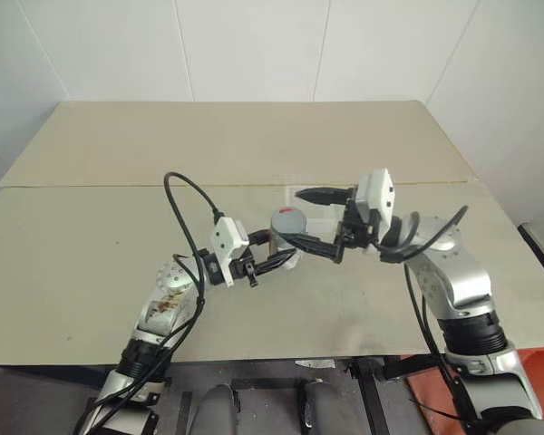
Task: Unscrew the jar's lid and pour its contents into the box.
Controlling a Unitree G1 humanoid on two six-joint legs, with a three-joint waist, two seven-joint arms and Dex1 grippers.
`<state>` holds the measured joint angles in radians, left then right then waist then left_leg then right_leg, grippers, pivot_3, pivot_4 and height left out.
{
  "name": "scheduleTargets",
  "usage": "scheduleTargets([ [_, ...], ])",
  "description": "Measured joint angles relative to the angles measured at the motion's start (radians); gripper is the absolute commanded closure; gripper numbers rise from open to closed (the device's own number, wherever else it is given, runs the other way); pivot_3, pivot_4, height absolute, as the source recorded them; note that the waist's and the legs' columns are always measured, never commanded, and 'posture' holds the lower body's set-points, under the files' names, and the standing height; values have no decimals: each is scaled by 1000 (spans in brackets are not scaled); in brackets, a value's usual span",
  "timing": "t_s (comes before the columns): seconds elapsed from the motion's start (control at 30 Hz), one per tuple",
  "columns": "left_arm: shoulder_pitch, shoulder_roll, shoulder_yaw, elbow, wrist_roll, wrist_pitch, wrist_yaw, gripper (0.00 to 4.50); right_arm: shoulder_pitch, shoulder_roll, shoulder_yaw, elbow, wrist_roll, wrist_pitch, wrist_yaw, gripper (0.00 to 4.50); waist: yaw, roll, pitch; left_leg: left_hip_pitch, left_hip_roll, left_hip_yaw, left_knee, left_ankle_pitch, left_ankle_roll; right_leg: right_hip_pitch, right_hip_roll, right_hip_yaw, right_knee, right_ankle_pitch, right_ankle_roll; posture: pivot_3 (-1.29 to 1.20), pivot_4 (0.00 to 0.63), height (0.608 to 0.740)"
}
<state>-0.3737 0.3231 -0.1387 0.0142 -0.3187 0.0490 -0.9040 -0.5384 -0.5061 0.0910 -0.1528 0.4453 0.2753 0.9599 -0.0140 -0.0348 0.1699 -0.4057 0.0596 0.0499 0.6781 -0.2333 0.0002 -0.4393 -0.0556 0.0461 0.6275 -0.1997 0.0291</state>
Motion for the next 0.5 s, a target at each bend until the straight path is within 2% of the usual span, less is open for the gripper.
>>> scheduleTargets([
  [0.3,-3,1,13,6,-1,-24,-27,2541,33,-83,-80,4,5,-21,39,0,1,0,0,0,0,0,0,0,0,0,0,0,0,0,0,0,150,740],
  [0.5,-8,-8,12,24,-1,-28,-31,2541,53,-128,-102,-79,93,15,119,0,-1,0,0,0,0,0,0,0,0,0,0,0,0,0,1,0,150,740],
])
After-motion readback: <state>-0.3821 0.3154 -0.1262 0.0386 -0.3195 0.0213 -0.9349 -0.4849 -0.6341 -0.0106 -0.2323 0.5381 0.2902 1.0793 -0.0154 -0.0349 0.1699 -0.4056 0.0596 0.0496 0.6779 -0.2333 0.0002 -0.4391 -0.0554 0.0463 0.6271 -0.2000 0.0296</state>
